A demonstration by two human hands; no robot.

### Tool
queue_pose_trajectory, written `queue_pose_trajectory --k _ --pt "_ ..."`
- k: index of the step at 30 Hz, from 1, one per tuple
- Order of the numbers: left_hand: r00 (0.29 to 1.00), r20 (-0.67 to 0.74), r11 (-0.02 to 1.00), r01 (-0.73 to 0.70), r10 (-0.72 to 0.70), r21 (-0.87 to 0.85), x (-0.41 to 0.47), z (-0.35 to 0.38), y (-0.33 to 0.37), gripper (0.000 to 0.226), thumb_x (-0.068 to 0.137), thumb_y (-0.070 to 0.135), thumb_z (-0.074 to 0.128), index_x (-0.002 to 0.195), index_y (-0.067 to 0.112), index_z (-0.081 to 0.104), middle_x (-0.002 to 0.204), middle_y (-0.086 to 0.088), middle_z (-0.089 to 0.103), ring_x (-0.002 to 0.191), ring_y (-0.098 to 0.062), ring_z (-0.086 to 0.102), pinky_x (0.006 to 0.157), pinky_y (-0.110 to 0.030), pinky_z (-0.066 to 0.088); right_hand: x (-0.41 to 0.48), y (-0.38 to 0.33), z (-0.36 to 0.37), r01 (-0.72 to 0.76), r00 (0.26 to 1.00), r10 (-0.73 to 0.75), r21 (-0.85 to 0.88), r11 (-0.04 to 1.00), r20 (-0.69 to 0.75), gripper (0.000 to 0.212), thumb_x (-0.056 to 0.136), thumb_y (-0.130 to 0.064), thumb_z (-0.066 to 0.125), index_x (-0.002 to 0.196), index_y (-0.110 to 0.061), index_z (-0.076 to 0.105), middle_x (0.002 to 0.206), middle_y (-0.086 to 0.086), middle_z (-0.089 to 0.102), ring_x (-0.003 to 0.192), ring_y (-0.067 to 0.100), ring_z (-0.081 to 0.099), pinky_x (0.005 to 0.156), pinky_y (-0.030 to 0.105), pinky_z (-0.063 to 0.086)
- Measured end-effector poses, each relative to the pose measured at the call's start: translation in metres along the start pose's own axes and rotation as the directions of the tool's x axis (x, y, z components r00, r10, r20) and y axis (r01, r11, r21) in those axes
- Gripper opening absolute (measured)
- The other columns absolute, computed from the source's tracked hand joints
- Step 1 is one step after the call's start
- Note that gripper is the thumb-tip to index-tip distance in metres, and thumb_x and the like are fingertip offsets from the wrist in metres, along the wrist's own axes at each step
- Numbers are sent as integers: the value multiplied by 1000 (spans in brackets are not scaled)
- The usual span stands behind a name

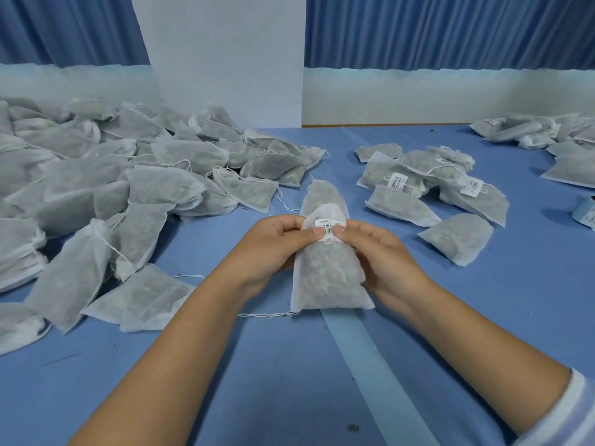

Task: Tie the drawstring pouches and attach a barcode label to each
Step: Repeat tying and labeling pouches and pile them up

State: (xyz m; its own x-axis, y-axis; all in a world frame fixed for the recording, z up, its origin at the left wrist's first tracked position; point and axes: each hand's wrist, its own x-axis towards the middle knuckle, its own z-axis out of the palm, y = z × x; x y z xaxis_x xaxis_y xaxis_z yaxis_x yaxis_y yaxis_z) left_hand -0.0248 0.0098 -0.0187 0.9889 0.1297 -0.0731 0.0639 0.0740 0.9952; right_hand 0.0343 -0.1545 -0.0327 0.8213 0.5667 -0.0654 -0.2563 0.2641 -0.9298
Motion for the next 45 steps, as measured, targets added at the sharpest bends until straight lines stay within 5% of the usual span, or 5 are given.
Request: queue_pose_trajectory --k 11,19,26,37,45 --pt "965 -256 991 -80 49 -110 11 -7 -7 12 94 20 66 93 9 71 81 -2 74 73 -12 68 72 -24 58 -3 -3 -2 98 994 -76 -370 924 74 40 92 -16 64 122 -36 46 85 4 73 67 15 62 51 27 49" --pt "887 -456 997 -78 69 -1 17 -19 -4 28 102 33 51 92 11 65 83 -4 68 57 -7 66 53 -17 53 2 -4 -6 224 971 -240 -384 896 7 12 88 -9 69 94 -15 60 72 2 65 57 16 64 47 22 47" --pt "838 -543 998 -60 51 2 22 -43 -7 20 101 21 50 88 15 65 84 1 67 52 -4 61 45 -14 46 7 -13 -16 358 921 -353 3 934 -163 59 91 -6 64 125 -51 51 147 5 40 127 12 55 97 32 52" --pt "703 -709 986 71 56 149 32 -78 -24 15 93 17 58 107 20 62 118 -5 64 103 -25 63 80 -36 48 11 10 -8 183 967 -235 -366 912 -102 34 91 1 58 93 -29 75 99 -6 72 95 2 65 91 36 56" --pt "734 -679 990 -108 16 -94 32 -99 -19 44 94 9 52 134 26 57 114 4 61 92 -7 64 72 -21 49 11 11 -8 142 980 -186 -412 900 -70 32 91 -3 60 84 -29 76 91 -14 73 87 -1 64 92 39 56"
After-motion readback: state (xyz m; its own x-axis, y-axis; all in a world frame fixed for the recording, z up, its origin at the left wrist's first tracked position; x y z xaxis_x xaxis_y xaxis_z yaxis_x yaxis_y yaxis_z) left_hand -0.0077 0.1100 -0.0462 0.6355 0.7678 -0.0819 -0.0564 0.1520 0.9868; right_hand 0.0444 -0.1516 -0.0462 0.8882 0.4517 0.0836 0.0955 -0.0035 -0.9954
